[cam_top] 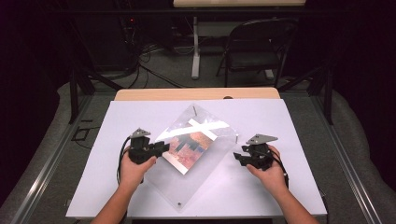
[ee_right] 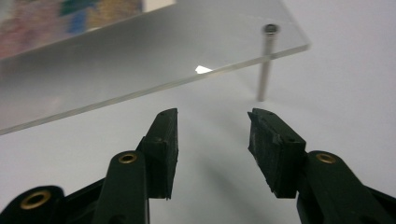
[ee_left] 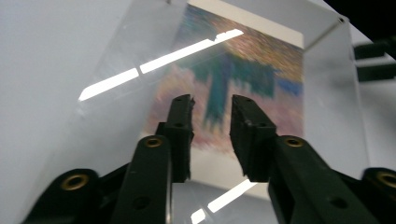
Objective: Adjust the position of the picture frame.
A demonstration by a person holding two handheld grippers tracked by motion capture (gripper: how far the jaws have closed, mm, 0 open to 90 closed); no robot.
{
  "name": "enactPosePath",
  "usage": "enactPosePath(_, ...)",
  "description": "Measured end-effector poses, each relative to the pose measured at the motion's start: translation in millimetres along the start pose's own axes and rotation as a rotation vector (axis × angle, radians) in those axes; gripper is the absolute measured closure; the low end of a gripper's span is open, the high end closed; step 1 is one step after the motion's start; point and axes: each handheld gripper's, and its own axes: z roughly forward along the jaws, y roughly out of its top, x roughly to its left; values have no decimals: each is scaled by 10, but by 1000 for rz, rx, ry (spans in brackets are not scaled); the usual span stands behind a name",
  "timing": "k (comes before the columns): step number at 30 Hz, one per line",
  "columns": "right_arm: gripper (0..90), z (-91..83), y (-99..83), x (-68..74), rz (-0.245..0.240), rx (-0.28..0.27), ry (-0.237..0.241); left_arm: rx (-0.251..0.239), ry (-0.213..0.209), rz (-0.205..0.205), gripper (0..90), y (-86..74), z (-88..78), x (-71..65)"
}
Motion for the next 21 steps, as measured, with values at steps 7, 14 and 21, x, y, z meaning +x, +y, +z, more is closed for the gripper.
enactPosePath(7, 644, 245, 105, -248, 25, 5, -39, 27, -74, 29, 900, -212, -85, -395)
enactPosePath(14, 729, 409, 165, -248, -7, 5, -36, 90, -146, 85, 900, -360, 60, -826)
enactPosePath(21, 759, 497, 172, -257, 7, -10, -47, 118, -178, 99, 900, -485, 237, -1044)
